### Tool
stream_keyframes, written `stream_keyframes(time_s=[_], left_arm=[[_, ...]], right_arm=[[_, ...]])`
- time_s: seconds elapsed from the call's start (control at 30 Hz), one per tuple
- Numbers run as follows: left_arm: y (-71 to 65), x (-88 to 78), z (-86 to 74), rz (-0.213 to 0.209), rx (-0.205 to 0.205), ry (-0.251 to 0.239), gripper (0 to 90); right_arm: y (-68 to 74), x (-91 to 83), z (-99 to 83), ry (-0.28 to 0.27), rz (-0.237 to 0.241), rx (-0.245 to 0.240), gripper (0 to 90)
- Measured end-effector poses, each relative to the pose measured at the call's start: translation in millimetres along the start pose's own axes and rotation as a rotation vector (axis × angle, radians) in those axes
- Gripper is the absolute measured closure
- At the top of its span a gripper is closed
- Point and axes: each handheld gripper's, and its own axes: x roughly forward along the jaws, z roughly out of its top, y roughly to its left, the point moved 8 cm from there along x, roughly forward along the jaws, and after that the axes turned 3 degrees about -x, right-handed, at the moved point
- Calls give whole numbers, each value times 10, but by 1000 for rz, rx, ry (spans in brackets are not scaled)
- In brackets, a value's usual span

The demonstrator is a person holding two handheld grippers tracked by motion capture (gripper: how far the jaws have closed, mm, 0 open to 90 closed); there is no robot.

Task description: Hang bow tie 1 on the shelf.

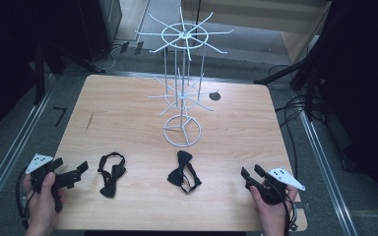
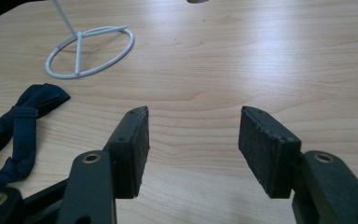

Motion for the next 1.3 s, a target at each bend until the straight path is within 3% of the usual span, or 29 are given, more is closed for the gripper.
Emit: stream_keyframes(time_s=[0.43,1.0,1.3], left_arm=[[-2,3,-1,-2,6,3,0],[-4,2,1,0,11,3,0],[-4,4,1,-1,10,3,0]], right_arm=[[260,132,22,17,32,-32,462],[684,317,-28,62,108,-65,498],[826,394,-56,79,129,-73,506]])
